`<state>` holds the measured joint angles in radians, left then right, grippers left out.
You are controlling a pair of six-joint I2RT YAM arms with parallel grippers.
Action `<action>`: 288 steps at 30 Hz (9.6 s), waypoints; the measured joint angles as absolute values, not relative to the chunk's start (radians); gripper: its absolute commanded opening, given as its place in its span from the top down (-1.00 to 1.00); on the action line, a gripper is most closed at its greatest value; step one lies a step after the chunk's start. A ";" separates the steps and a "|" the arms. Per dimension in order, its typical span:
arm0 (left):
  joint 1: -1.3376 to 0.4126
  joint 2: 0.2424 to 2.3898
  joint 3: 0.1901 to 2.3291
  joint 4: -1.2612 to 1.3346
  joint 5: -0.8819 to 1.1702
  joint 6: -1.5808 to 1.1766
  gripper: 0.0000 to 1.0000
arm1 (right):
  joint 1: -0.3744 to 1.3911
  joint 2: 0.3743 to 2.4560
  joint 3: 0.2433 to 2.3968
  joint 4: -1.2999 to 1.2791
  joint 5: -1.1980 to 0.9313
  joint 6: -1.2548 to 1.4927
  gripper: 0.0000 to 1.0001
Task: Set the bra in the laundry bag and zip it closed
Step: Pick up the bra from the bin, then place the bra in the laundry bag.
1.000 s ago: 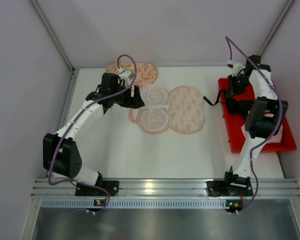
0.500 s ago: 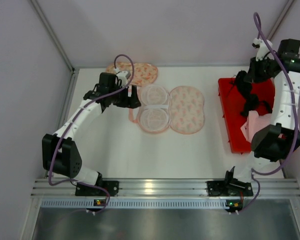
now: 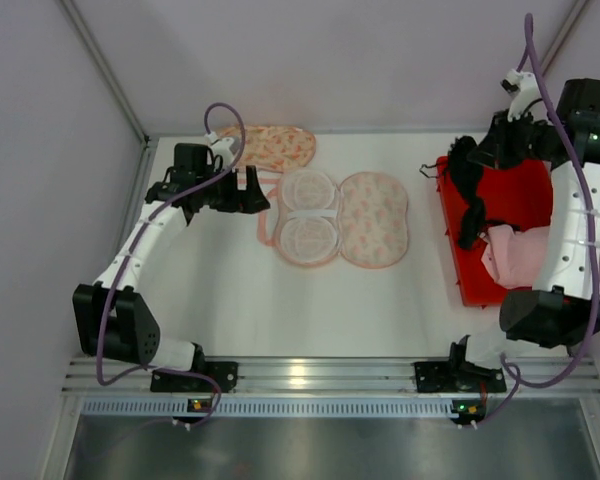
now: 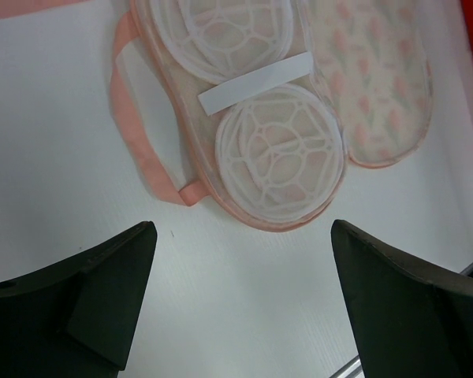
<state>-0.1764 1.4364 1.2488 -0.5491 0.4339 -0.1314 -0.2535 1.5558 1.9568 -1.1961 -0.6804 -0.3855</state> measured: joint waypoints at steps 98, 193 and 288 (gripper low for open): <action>-0.567 1.289 1.319 -0.551 1.032 0.201 1.00 | 0.348 1.296 0.888 -0.572 -0.912 -0.707 -0.51; -0.550 1.301 1.193 -0.471 0.154 0.234 1.00 | 0.466 2.264 1.640 0.680 -0.434 -1.169 1.00; -0.473 1.638 1.123 -0.395 0.416 -0.397 1.00 | 0.277 1.796 1.415 -0.496 -0.350 -0.497 -0.23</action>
<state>-0.4728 1.6382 1.1233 -0.3946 0.4164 -0.3973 0.2771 1.7958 1.4155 -0.4961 -0.3496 -0.4969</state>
